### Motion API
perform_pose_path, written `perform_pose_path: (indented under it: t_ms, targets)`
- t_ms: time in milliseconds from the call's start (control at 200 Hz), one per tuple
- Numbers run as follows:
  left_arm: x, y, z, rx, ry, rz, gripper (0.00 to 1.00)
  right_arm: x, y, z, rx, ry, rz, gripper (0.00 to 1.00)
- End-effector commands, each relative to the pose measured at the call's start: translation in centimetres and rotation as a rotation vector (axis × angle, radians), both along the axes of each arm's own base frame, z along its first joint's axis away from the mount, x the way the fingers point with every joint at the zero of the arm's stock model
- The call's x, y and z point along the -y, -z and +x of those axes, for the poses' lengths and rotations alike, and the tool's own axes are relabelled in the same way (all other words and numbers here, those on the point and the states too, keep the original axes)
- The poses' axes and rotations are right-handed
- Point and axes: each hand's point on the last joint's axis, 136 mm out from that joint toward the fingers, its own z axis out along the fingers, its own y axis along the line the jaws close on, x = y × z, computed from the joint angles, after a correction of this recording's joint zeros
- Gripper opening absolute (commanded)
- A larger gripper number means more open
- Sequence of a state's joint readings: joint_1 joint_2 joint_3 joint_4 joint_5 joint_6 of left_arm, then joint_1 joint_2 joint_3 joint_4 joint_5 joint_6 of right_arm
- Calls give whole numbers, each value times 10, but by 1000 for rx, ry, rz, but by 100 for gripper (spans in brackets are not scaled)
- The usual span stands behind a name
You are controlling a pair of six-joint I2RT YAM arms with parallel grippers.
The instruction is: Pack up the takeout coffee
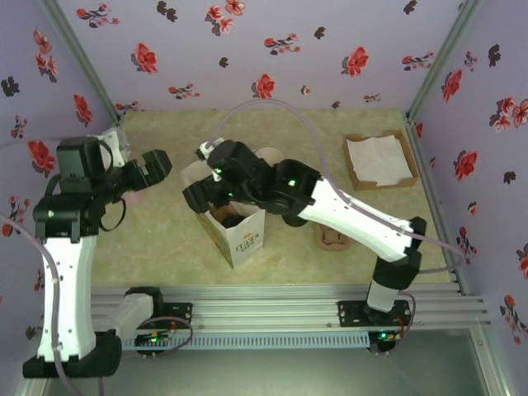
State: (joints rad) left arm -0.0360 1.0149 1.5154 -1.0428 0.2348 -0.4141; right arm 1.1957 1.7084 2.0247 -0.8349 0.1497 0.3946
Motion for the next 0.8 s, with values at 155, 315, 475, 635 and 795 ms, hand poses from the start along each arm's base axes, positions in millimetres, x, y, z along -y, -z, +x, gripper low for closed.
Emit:
perform_pose_path:
  t_ms: [155, 315, 475, 635, 795]
  targets:
    - [-53, 6, 43, -101, -151, 191, 98, 52, -37, 0, -4, -14, 209, 97]
    - [-79, 11, 83, -157, -225, 267, 84, 91, -28, 13, -17, 58, 223, 89]
    - [-109, 19, 118, -208, -291, 316, 71, 120, -12, 19, -42, 106, 223, 73]
    - [-131, 36, 152, -294, -328, 361, 65, 140, 3, 27, -68, 148, 228, 64]
    - [-154, 54, 175, -348, -369, 376, 60, 149, 15, 31, -94, 166, 223, 57]
